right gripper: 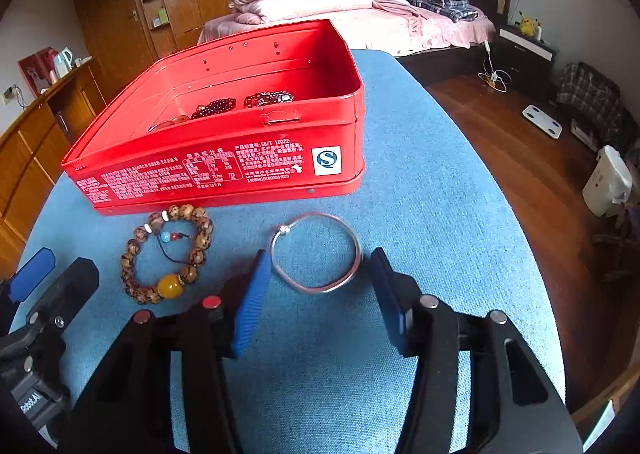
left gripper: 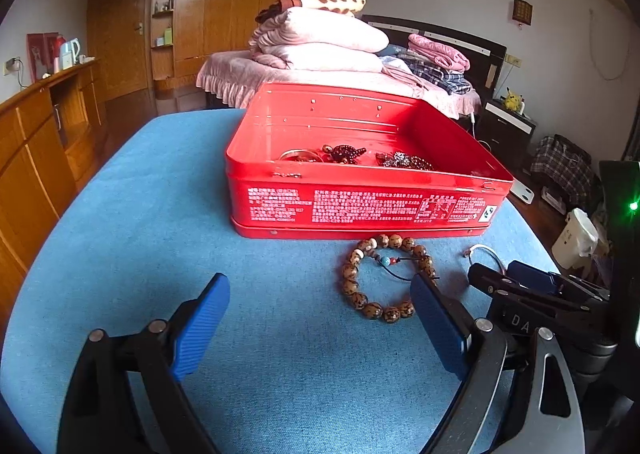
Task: Organize jewelry
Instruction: 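Move the right gripper to the thin silver bangle while the left gripper moves to the wooden bead bracelet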
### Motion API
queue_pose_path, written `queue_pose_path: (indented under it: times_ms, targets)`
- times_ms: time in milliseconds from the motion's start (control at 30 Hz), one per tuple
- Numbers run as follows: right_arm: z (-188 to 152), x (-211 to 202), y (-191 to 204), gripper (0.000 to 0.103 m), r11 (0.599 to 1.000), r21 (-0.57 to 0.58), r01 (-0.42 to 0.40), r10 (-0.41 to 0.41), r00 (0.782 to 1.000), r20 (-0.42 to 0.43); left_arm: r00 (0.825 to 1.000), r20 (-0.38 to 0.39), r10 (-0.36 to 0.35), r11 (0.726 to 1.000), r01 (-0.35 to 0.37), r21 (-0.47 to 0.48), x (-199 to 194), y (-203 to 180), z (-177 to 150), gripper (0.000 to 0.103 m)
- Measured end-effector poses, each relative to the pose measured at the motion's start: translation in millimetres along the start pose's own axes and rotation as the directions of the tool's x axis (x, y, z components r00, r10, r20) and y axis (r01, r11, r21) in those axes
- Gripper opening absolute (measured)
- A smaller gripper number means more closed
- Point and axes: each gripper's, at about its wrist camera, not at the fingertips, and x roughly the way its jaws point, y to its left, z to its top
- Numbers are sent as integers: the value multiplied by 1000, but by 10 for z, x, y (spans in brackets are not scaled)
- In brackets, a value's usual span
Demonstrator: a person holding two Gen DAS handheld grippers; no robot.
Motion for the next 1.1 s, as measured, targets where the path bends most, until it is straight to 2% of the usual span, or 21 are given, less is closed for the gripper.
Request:
queue_pose_path:
  times_ms: [100, 367, 700, 800, 867, 933, 1100]
  targets:
    - [-6, -14, -43, 45, 1000, 10, -18, 18, 1000, 4, 1000, -10, -5, 1000, 5, 13, 17, -35, -11, 90]
    - [-7, -83, -196, 44, 998, 40, -49, 49, 999, 15, 998, -54, -36, 998, 39, 39, 128, -199, -19, 90]
    - [-16, -116, -369, 44, 996, 59, -72, 71, 997, 23, 991, -128, -40, 998, 47, 51, 338, -404, -2, 90]
    - [-20, -99, -398, 44, 994, 66, -84, 83, 996, 20, 996, -86, -33, 999, 36, 35, 247, -396, 17, 90]
    - [-15, -100, -408, 44, 994, 68, -90, 89, 996, 21, 997, -49, -51, 998, 53, 44, 152, -437, 43, 89]
    - [-17, -101, -425, 44, 993, 74, -92, 91, 996, 23, 997, -43, -60, 996, 63, 62, 132, -522, 58, 81]
    - [-34, -127, -501, 44, 993, 75, -87, 85, 996, 28, 992, -84, -97, 994, 102, 46, 252, -619, 61, 71]
